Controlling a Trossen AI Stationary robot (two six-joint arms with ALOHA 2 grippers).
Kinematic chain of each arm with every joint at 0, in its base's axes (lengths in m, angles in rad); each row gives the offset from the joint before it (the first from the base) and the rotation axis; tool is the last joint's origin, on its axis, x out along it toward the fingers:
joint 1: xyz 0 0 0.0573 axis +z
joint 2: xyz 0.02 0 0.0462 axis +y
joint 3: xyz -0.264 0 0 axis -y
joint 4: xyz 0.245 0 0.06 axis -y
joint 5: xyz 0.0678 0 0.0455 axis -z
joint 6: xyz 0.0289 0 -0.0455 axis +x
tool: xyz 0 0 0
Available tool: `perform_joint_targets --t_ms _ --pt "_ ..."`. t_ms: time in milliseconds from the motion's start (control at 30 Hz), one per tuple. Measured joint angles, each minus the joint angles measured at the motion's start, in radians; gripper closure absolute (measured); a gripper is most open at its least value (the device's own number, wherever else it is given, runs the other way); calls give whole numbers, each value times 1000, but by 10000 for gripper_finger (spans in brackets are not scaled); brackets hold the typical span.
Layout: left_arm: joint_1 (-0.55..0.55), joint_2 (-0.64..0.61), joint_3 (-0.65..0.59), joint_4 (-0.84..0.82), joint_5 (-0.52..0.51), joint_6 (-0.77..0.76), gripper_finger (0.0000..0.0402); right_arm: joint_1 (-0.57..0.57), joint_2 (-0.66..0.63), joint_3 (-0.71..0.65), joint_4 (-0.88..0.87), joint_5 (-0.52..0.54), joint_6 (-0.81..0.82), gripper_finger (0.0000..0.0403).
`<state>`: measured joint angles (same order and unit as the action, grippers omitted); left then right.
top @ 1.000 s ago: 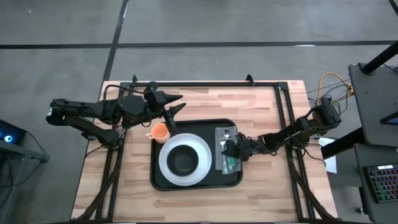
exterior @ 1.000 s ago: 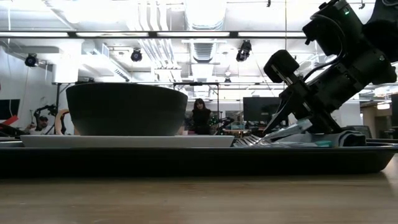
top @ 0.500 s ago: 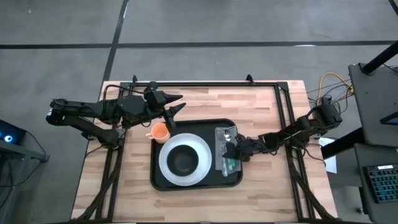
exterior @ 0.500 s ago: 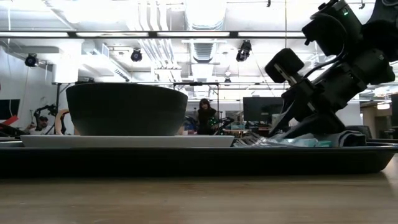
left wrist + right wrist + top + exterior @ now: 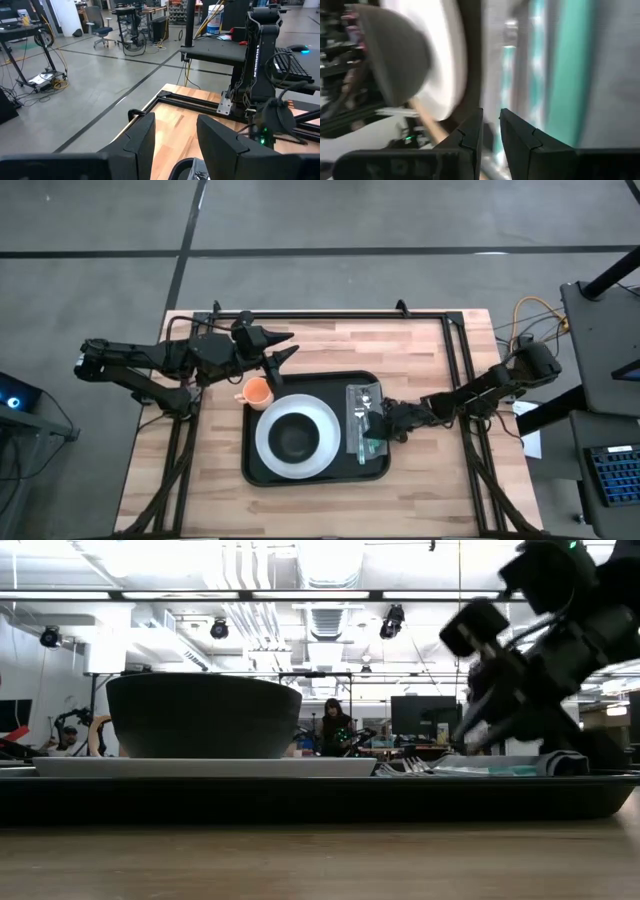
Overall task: Set up tray
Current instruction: Put the blue fork on the gray napkin
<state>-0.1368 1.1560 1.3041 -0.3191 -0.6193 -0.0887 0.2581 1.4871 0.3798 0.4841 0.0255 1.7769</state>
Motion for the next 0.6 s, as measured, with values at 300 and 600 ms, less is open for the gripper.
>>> perform_joint_targets --t_ms 300,600 --pt "0 0 0 0 0 0 275 -4 -88 72 -76 50 -134 347" --pt "1 0 -2 0 -1 0 275 -41 -40 307 -577 130 -388 365"
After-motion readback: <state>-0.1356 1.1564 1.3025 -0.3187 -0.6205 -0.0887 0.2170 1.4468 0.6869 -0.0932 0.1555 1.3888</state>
